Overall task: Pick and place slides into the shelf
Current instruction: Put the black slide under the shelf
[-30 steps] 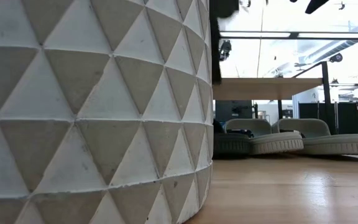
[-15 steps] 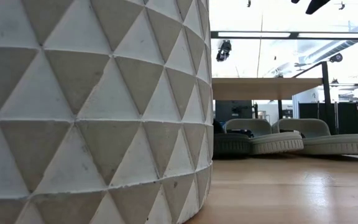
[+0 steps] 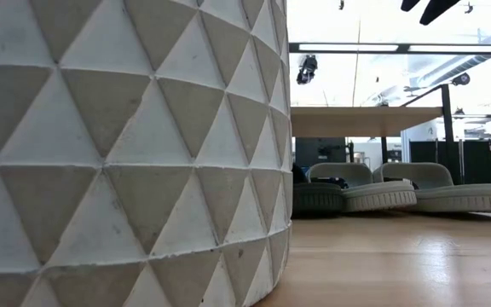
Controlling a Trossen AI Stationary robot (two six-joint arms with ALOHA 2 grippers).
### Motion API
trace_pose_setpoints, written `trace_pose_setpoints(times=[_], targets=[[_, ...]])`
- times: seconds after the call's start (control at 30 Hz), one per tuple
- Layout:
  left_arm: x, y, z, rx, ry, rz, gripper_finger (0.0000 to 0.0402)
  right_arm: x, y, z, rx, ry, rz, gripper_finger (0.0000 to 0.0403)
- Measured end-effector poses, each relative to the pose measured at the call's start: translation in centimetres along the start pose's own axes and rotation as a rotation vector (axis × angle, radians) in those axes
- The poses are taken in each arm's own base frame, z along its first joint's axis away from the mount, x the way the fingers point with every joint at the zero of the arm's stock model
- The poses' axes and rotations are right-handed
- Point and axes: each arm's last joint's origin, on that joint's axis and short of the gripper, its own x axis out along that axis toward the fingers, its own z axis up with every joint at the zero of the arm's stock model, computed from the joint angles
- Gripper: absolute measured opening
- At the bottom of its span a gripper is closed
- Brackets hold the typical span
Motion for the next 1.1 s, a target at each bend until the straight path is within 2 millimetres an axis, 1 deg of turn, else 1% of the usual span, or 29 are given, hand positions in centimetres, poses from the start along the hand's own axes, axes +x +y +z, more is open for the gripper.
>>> trace_pose_setpoints(times=[0.13, 0.23, 0.37, 0.5, 0.6, 0.8, 0.93, 1.1], targets=[[0.1, -0.8, -2.1, -0.081, 0.005, 0.021, 0.0109, 0.1, 0.0, -0.1, 0.000, 0.000, -0.004, 0.0228], [0.4, -1.3, -3.7, -0.100, 0.013, 0.031, 0.0109, 0.2, 0.0, -0.2, -0.002, 0.000, -0.007, 0.0228], [2.0, -1.8, -4.8, -0.073, 0.031, 0.093, 0.0109, 0.2, 0.0, -0.2, 0.006, 0.000, -0.008, 0.0228], [3.9, -2.3, -5.4, -0.047, 0.047, 0.159, 0.0109, 0.2, 0.0, -0.2, 0.025, 0.001, -0.008, 0.0228], [4.8, -2.6, -5.6, -0.039, 0.054, 0.183, 0.0109, 0.2, 0.0, -0.2, 0.031, 0.010, -0.008, 0.0228], [5.8, -3.0, -5.8, -0.066, 0.063, 0.231, 0.0109, 0.2, 0.0, -0.3, 0.031, 0.027, -0.008, 0.0228], [6.3, -3.7, -5.8, -0.090, 0.063, 0.203, 0.0109, 0.3, 0.0, -0.1, 0.036, 0.027, -0.013, 0.0228], [7.0, -4.1, -6.1, -0.090, 0.082, 0.253, 0.0110, 0.5, -0.1, 0.1, 0.048, 0.026, -0.022, 0.0228]])
